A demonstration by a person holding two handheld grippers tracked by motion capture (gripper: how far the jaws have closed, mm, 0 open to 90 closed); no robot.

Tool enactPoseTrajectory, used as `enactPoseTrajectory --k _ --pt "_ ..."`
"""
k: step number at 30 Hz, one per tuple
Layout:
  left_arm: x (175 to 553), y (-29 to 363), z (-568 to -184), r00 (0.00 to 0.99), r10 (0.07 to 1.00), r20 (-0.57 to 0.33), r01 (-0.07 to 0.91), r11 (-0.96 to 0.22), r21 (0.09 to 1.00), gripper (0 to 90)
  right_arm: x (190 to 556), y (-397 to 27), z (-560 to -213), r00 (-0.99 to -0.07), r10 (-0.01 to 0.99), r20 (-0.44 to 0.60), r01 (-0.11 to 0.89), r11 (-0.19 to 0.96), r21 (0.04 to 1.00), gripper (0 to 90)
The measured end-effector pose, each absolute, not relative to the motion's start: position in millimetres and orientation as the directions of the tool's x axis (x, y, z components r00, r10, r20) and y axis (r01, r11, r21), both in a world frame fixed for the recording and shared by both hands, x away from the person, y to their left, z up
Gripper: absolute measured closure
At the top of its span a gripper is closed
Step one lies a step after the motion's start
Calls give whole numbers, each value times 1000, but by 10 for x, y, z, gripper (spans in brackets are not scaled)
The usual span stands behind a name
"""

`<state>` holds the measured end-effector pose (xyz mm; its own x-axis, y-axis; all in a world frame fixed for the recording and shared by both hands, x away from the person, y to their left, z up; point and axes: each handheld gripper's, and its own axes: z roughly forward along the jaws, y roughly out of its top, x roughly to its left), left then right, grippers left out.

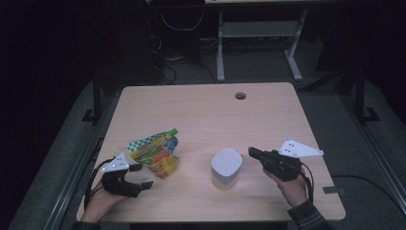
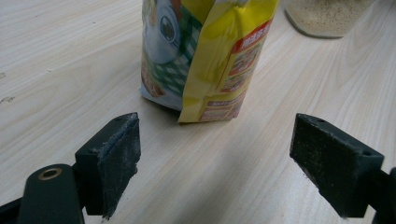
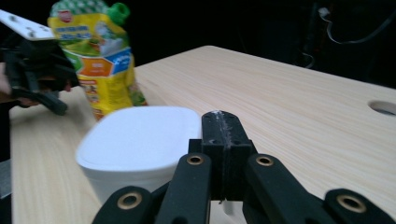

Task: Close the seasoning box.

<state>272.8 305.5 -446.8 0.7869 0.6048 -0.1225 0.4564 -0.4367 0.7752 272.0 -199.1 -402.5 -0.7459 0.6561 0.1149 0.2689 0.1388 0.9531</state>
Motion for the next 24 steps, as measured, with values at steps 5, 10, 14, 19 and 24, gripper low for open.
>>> enactPoseTrajectory --k 5,10,14,19,24 --pt "2722 3044 -4474 788 603 -128 459 -435 775 159 2733 -2151 -4122 -702 699 139 321 136 937 725" --pt "2723 3048 -4473 790 600 -123 456 -442 772 159 2711 -2316 -4204 -649 747 143 365 140 921 550" --pt "2720 3044 -4482 789 600 -129 461 -440 771 159 2696 -2410 -4284 -629 769 118 384 175 907 433" --pt "2725 3031 -4488 789 601 -127 460 -441 770 159 2708 -2486 -4450 -625 769 137 441 202 874 286" --pt "2734 3020 -4497 791 600 -117 457 -453 766 159 2758 -2454 -4552 -623 774 116 446 230 865 165"
